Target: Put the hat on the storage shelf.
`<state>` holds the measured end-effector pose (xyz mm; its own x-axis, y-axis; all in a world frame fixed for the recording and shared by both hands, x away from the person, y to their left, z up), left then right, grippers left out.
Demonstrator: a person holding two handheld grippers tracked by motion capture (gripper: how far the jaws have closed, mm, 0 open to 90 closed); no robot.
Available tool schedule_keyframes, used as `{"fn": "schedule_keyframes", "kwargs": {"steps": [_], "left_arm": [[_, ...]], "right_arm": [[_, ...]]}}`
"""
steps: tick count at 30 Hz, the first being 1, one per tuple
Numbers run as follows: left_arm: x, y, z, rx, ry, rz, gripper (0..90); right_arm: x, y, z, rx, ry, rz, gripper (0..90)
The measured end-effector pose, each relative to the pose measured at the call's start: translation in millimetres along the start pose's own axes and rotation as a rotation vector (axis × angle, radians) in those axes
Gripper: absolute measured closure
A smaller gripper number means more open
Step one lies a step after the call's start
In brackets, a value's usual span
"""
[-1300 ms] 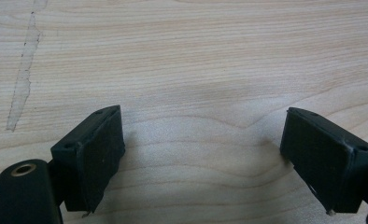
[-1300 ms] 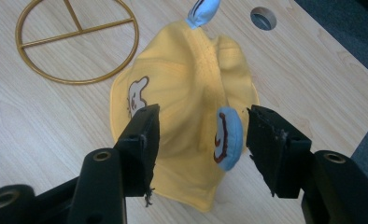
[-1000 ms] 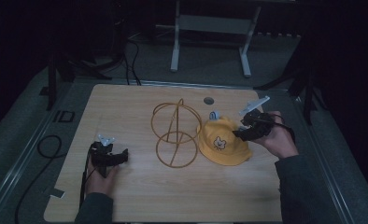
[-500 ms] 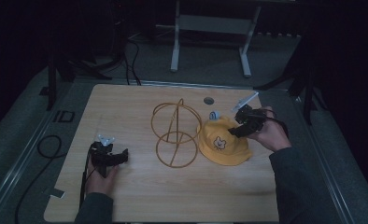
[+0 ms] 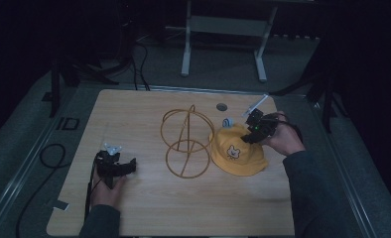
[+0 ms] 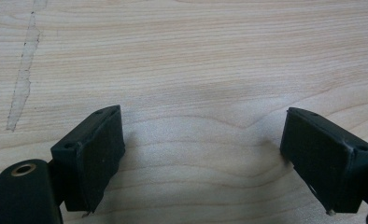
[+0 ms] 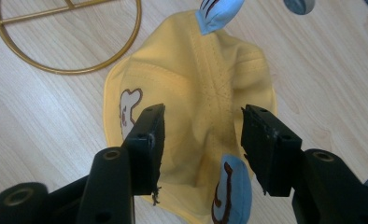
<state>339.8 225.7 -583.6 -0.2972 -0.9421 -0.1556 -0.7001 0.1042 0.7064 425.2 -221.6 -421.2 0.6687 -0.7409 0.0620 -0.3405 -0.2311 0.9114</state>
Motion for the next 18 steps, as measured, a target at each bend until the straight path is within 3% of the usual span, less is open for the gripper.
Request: {"fn": "schedule_keyframes", "kwargs": {"steps": [11, 17, 18], "left_arm": [[-0.1, 0.1, 0.1, -0.001, -0.002, 0.001, 13.5], [-0.1, 0.1, 0.1, -0.001, -0.002, 0.001, 13.6], [-0.1, 0.1, 0.1, -0.002, -0.002, 0.001, 13.6]], "right_arm": [[-4.7, -17.6, -11.2, -0.081, 0.018, 0.011, 48.9], [-1.2, -24.9, -14.1, -0.117, 0.002, 0.004, 53.6], [-0.7, -28.7, -15.2, -0.141, 0.006, -0.002, 57.6]]}}
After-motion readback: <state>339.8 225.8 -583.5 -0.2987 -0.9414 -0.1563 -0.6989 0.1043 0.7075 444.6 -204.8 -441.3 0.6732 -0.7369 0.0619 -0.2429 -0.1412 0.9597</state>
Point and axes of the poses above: each handheld gripper's, and its own axes: y roughly backward along the jaws, z roughly out of its underside, x roughly to its right, the point moved 2 cm from there along -y, roughly forward along the jaws, and after that the axes turned 13 degrees about -y, right-handed, at the moved point
